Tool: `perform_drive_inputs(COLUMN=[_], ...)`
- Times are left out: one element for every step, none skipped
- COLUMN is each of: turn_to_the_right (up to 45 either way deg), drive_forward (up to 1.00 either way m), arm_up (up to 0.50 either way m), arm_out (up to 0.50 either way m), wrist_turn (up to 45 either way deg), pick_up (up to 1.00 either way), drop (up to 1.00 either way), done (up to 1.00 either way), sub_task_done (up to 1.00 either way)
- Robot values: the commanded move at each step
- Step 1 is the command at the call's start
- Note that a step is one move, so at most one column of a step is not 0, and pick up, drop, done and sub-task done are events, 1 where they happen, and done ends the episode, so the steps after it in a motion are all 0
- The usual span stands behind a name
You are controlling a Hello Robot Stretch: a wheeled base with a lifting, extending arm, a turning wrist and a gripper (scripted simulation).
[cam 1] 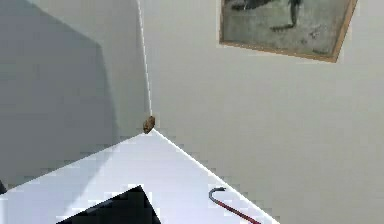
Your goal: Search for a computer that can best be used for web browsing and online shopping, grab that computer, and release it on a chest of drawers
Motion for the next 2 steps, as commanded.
perform_drive_inputs(turn_to_the_right=[-45.0,-45.0], drive_forward=[0.00,0.00], arm_up=[0.00,0.00], arm_out=[0.00,0.00], wrist_turn=[0.0,0.0], pick_up=[0.00,0.00], drop=[0.00,0.00], done=[0.00,0.00], sub_task_done=[0.00,0.00])
